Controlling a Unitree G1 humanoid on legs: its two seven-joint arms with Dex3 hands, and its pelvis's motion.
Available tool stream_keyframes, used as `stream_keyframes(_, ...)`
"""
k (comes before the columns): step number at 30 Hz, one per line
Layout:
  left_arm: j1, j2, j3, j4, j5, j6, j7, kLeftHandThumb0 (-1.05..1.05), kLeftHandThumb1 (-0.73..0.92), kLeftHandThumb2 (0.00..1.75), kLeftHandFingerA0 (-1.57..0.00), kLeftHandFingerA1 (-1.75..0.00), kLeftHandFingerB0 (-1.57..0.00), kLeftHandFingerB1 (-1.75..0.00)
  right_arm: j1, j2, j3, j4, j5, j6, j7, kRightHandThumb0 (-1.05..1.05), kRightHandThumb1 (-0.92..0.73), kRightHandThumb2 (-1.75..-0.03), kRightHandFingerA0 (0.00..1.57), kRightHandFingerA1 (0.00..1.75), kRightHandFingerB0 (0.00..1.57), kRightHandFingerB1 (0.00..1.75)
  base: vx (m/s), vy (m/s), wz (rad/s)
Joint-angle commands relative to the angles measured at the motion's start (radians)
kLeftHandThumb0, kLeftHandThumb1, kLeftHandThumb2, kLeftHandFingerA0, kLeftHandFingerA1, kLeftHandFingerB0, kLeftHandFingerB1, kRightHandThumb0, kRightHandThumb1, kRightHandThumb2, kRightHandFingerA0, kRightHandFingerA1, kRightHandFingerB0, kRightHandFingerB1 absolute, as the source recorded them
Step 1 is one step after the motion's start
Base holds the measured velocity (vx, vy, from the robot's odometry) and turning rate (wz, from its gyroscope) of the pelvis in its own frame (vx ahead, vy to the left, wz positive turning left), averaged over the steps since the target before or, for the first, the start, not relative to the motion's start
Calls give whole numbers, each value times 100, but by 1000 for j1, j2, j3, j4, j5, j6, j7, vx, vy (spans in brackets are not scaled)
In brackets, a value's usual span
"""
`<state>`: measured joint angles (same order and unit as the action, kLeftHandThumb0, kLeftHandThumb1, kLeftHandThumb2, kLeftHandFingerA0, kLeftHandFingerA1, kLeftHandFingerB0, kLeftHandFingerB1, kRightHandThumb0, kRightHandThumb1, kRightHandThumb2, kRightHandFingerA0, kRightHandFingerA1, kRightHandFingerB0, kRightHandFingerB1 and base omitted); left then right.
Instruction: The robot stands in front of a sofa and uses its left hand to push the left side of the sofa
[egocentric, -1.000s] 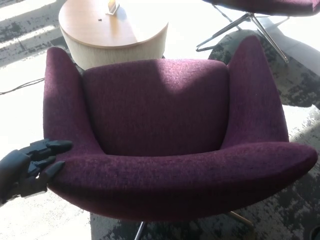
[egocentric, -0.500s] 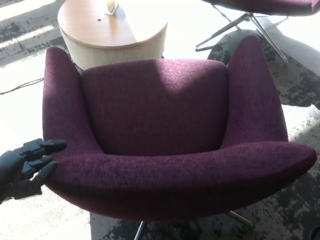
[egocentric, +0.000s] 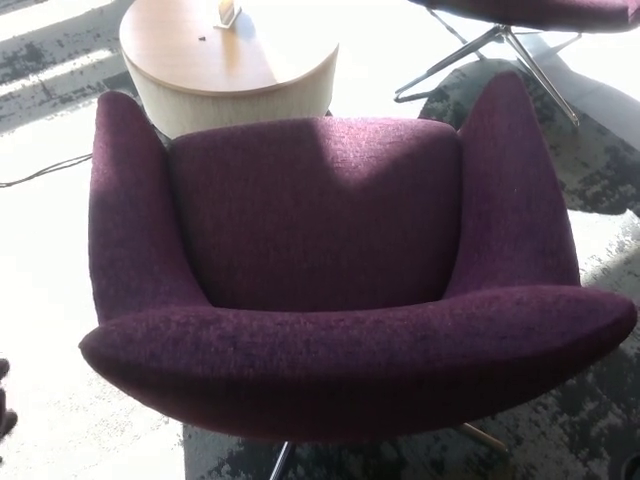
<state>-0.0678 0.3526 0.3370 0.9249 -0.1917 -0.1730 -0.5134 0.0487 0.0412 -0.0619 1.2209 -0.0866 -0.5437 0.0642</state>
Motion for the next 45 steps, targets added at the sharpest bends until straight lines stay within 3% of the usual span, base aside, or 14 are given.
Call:
stream_keyframes(1,93,-75,51,18,-72,-13,1,-68,91,90,0,-32,0,-18,-6,-4,0,7,6,3,-15,-68,-79,-65,74,45,60,39,0,0,0)
stream_keyframes(12,220,-155,-17,12,-10,-97,0,-65,92,80,-3,-33,-1,-22,-6,-9,32,20,-21,2,-33,-69,-79,-65,72,44,58,38,0,0,0)
stream_keyframes(13,221,-149,-34,23,13,-117,13,-67,80,104,-6,-44,0,-31,-6,-7,29,18,-14,4,-26,-69,-79,-64,72,44,56,38,0,0,0)
stream_keyframes(14,224,-140,-55,30,36,-125,27,-65,92,82,-7,-35,-4,-25,-5,-7,28,16,-11,7,-23,-69,-79,-65,73,45,57,38,0,0,0)
stream_keyframes(17,229,-100,-146,51,134,-167,94,-73,92,82,-11,-38,-8,-25,-11,-6,22,20,-1,11,-15,-70,-78,-64,74,46,58,38,0,0,0)
stream_keyframes(18,233,-76,-199,74,205,-227,160,-36,63,117,-2,-49,0,-47,-10,-4,21,21,-1,10,-18,-69,-78,-64,75,45,58,39,0,0,0)
stream_keyframes(19,240,-40,-274,106,312,-313,257,-36,63,117,-2,-49,0,-47,-9,-1,19,21,0,8,-23,-69,-78,-64,75,45,58,39,0,0,0)
stream_keyframes(20,241,-39,-285,116,314,-315,267,-67,86,67,-19,-39,-19,-35,-10,3,12,23,8,11,-19,-68,-76,-64,74,44,58,38,0,0,0)
stream_keyframes(21,240,-37,-296,124,312,-319,276,-67,86,67,-19,-39,-19,-35,-11,5,9,24,11,13,-17,-68,-76,-64,74,44,58,38,0,0,0)
stream_keyframes(22,229,-29,-321,125,330,-314,297,-36,59,114,-2,-48,0,-46,-21,1,13,25,5,17,-20,-69,-78,-65,72,44,57,38,0,0,0)
stream_keyframes(25,217,-22,-356,140,338,-318,324,-36,59,113,-2,-48,0,-46,-27,0,11,29,4,16,-19,-69,-77,-64,73,45,60,39,0,0,0)
stream_keyframes(26,223,-26,-357,153,325,-330,327,-66,85,68,-20,-38,-18,-33,-17,1,9,29,5,8,-19,-69,-77,-64,74,47,63,40,0,0,0)
stream_keyframes(31,215,-19,-384,182,317,-327,348,-64,90,67,-24,-38,-22,-34,-3,-11,30,24,-19,0,-22,-67,-80,-65,72,45,57,39,0,0,0)
stream_keyframes(45,237,1,-376,184,312,-360,352,-62,92,67,-28,-39,-22,-35,2,-3,51,23,-30,4,-34,-68,-79,-64,76,48,64,40,0,0,0)
